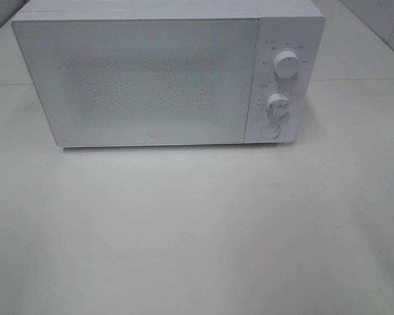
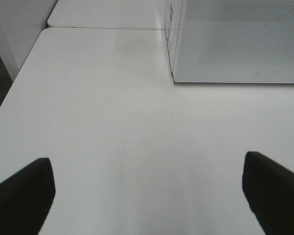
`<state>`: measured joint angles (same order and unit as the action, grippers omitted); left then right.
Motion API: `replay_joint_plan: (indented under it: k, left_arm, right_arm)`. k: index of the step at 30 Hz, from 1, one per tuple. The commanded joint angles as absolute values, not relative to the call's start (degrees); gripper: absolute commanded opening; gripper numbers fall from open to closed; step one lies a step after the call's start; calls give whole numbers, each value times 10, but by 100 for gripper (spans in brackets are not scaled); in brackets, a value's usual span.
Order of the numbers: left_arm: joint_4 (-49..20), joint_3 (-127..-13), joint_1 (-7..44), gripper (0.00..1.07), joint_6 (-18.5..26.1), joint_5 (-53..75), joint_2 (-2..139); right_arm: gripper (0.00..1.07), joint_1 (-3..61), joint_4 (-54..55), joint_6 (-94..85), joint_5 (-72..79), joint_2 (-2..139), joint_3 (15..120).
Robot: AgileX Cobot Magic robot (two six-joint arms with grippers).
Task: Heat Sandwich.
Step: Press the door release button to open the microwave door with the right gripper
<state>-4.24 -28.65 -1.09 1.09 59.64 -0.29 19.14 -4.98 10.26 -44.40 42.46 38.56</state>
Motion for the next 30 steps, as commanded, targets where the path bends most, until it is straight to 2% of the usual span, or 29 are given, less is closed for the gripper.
replay_joint_plan:
  k: [1, 9, 13, 18, 30]
  left_arm:
    - [-45, -284, -13, 98, 10, 592, -18]
    - [-45, -284, -13, 98, 10, 592, -18]
    - [-45, -284, -13, 98, 10, 592, -18]
    - [-45, -284, -13, 98, 10, 592, -18]
    - [-45, -284, -13, 98, 10, 592, -18]
  right_arm:
    - [76, 189, -58, 89, -477, 366, 390]
    - [76, 186, -73, 87, -570, 259, 387]
    - [76, 148, -94, 79, -612, 168, 358]
    - [76, 113, -93, 74, -612, 103, 327]
    - [76, 76, -84, 63, -596, 5, 290]
